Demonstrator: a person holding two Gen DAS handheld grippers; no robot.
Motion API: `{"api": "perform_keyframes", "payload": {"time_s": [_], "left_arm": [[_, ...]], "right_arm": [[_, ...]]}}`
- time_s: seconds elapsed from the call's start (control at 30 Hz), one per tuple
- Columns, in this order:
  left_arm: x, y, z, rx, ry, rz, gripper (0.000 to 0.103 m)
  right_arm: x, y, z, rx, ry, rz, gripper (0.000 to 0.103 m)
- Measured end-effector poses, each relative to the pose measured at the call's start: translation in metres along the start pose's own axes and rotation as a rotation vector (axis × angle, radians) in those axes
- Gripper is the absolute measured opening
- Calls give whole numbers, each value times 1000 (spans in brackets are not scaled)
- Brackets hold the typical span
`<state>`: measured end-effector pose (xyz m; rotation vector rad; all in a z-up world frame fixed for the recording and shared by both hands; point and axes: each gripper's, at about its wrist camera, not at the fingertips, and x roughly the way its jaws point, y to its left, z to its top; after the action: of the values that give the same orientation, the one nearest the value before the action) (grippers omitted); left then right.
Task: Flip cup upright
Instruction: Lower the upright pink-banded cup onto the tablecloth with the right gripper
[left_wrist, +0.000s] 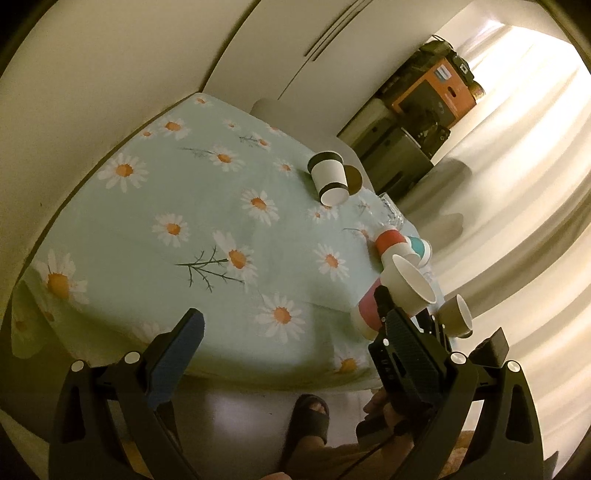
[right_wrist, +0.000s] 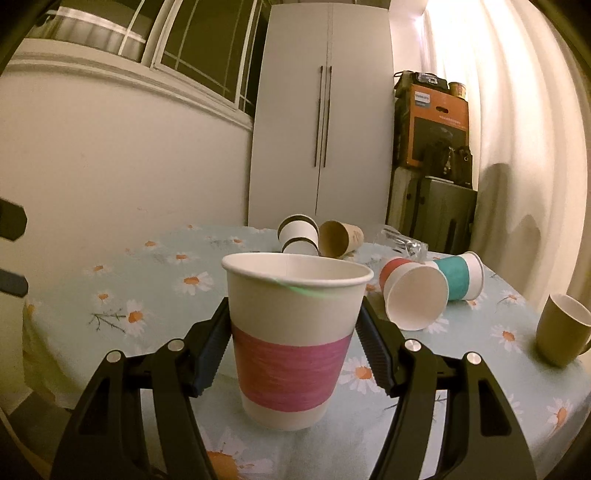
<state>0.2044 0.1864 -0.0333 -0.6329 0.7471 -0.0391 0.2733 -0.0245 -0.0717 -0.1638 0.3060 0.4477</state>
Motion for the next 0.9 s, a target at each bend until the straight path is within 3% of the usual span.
{"api": "perform_keyframes", "payload": {"time_s": [0.63,0.73,0.9], "left_arm": [[-5,1,2,13,-28,30,96],[-5,2,2,11,-28,32,96],[-5,3,2,10,-26,36,96]], "right_arm": [[-2,4,-7,-23,21,-7,67],[-4,3,-9,-20,31,-10,80],[-10,0,-6,-3,31,-12,90]]}}
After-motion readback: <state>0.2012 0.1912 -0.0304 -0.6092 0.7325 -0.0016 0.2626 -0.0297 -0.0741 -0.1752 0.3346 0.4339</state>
